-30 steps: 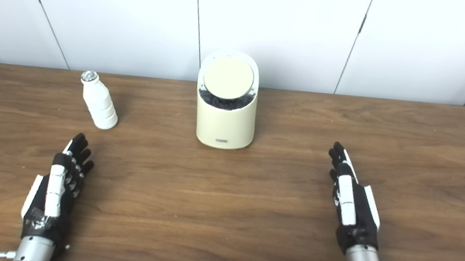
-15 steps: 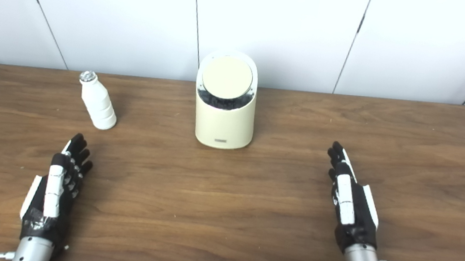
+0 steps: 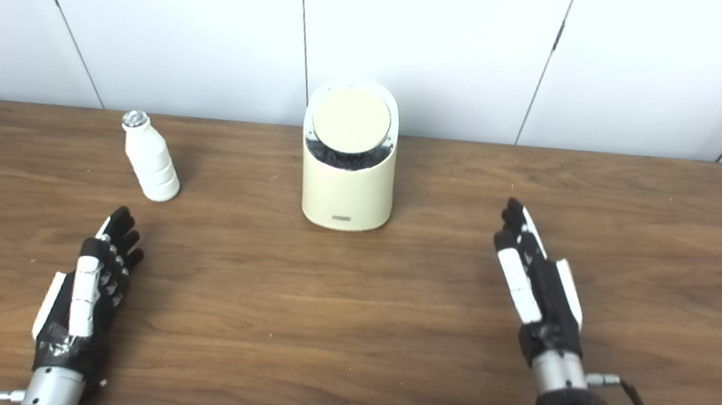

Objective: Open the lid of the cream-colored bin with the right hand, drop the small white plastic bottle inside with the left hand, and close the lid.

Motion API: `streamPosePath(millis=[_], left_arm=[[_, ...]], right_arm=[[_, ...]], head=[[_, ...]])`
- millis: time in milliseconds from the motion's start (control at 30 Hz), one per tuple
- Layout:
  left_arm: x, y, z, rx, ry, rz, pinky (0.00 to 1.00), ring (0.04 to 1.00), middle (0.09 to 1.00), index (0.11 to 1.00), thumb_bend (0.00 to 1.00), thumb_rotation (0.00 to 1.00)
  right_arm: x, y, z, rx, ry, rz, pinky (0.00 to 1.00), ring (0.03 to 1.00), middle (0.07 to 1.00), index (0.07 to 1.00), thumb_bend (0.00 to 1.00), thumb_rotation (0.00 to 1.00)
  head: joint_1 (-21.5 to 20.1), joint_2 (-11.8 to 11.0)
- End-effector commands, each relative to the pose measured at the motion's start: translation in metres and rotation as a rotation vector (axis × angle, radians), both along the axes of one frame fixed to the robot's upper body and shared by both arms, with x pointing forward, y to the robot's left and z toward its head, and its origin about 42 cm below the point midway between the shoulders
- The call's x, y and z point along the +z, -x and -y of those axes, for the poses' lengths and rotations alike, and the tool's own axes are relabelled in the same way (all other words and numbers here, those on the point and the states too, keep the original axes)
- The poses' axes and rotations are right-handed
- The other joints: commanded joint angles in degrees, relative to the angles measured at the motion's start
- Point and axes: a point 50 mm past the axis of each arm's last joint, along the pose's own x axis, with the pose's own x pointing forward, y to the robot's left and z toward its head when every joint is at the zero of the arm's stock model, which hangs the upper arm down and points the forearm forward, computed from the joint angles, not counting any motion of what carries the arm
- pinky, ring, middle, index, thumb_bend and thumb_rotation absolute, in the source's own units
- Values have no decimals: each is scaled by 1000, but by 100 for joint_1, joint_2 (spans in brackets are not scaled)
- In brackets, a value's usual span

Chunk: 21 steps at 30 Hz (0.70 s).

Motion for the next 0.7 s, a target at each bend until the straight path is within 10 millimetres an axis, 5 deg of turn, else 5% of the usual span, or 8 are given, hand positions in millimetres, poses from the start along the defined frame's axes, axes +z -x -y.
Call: streamPosePath(millis=[0,233,400,667], left_arm=[[3,-4,4,-6,-9,27,1000,1000,1000,995,592,995],[2,-3,10,-2,-13,19,1000,1000,1000,982,593,1000],[1,-3,11,-13,-19,21,1000,1000,1000,987,603,1000],[-1,-4,16,-26,-20,38,1000,1000,1000,991,590,1000]], right_arm=[[30,-14,-3,30,27,94,970,965,960,954,705,741],[71,-57,-21,61,126,180,927,963,962,944,774,589],[100,-86,-37,74,284,236,915,947,949,949,823,565],[128,-125,-65,114,414,263,886,953,952,942,888,463]], head=[[-15,-13],[-35,-49],[-35,-53],[41,-39]])
